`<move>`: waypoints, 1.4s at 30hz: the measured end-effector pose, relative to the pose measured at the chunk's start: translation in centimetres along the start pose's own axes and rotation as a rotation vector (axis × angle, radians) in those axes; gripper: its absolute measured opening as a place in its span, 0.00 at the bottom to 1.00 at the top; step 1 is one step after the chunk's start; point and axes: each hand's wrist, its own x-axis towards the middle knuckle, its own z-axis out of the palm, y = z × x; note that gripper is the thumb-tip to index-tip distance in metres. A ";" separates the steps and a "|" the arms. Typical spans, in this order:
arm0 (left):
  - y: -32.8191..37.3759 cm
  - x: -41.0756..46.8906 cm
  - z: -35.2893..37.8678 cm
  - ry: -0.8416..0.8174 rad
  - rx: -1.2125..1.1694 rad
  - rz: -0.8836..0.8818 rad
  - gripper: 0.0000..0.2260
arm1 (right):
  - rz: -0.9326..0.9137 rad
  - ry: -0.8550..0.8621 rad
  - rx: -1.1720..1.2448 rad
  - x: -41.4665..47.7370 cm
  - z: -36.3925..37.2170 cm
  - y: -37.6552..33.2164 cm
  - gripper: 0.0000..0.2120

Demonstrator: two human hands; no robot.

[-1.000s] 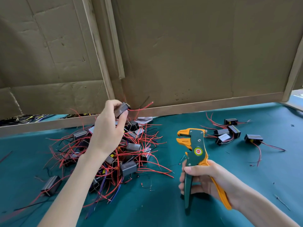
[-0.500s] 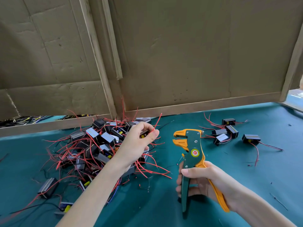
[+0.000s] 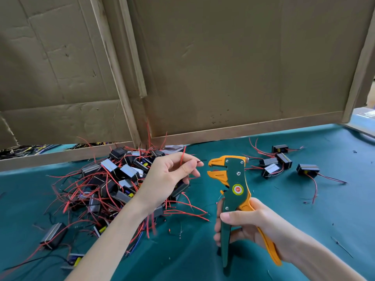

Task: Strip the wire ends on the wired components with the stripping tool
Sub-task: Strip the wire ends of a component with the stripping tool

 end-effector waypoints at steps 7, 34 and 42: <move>0.1 -0.2 -0.1 -0.058 0.074 -0.003 0.07 | -0.049 0.004 -0.046 -0.8 0.7 -0.6 0.11; 0.9 -0.7 0.2 -0.106 0.075 -0.039 0.07 | -0.068 0.037 -0.156 -1.3 1.1 -1.0 0.04; 0.9 -0.7 0.2 -0.133 0.035 -0.037 0.08 | -0.072 0.025 -0.182 -1.4 1.2 -1.1 0.06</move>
